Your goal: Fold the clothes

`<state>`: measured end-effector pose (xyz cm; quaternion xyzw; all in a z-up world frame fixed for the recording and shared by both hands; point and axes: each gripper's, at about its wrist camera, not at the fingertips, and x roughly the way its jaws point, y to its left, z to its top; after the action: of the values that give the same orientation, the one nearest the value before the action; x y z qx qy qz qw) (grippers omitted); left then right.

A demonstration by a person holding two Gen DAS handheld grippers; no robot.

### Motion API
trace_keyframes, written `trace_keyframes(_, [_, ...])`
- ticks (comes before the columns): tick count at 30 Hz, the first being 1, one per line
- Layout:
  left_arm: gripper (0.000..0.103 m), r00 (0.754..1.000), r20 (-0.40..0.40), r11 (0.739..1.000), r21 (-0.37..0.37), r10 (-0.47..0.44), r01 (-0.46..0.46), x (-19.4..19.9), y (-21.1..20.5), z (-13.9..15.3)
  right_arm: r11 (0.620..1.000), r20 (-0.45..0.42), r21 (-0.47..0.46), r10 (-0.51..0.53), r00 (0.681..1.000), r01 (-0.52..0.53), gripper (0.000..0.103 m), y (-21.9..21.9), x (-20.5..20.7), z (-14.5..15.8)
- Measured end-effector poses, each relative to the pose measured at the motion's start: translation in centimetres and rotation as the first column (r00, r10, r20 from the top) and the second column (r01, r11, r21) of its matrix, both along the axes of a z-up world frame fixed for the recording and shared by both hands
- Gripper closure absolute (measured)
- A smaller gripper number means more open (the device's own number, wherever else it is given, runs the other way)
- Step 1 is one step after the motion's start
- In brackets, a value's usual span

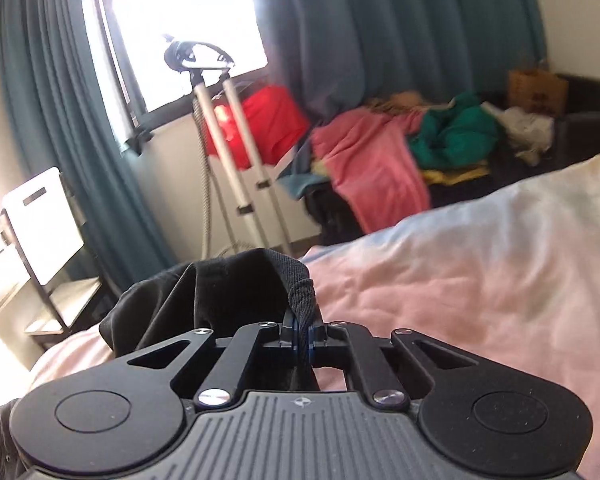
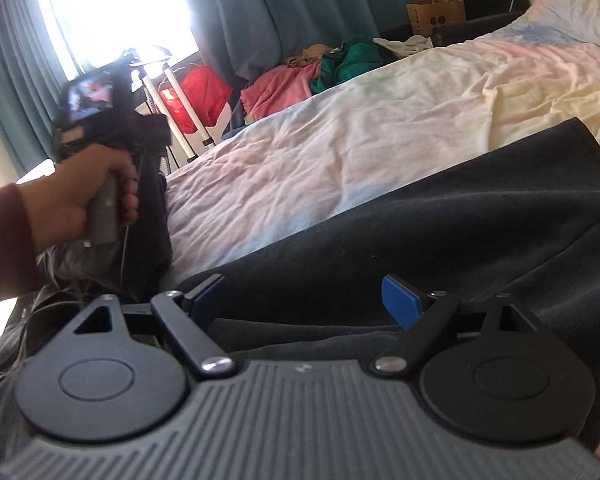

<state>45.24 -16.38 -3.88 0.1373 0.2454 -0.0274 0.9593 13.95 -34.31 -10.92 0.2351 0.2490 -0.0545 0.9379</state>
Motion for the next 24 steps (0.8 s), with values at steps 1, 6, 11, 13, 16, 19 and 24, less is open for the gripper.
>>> trace_keyframes(1, [0.099, 1.0, 0.007, 0.999, -0.033, -0.016, 0.017, -0.8, 0.3, 1.1, 1.0, 0.003, 0.0, -0.003, 1.0, 0.003, 0.017, 0.0, -0.2, 0.1])
trace_keyframes(6, [0.1, 0.972, 0.103, 0.953, -0.199, -0.213, 0.23, -5.8, 2.6, 8.7, 1.0, 0.004, 0.002, -0.019, 1.0, 0.019, 0.017, -0.1, -1.1, 0.5])
trace_keyframes(11, [0.099, 0.927, 0.253, 0.852, -0.381, -0.278, 0.359, -8.5, 10.1, 12.5, 1.0, 0.012, -0.001, -0.03, 0.999, 0.03, 0.017, 0.0, -1.3, 1.0])
trace_keyframes(13, [0.098, 0.937, 0.251, 0.851, -0.409, -0.242, 0.33, -8.3, 12.7, 12.1, 1.0, 0.015, -0.007, -0.027, 1.0, 0.027, 0.017, 0.1, -1.2, 1.0])
trace_keyframes(16, [0.096, 0.983, 0.102, 0.899, -0.398, -0.152, 0.18, -6.4, 14.8, 7.0, 1.0, 0.014, -0.015, -0.008, 1.0, 0.009, 0.017, 0.5, -1.0, 1.0])
trace_keyframes(19, [0.088, 0.994, -0.051, 0.937, -0.341, -0.096, 0.073, -5.2, 15.1, 1.0, 1.0, 0.022, -0.008, 0.02, 1.0, -0.02, 0.017, 0.8, -0.7, 0.7])
trace_keyframes(24, [0.048, 0.996, -0.046, 0.946, -0.319, -0.082, 0.064, -7.9, 15.0, -2.3, 0.996, 0.033, 0.027, 0.082, 0.996, -0.083, 0.017, 1.4, 0.1, 0.3])
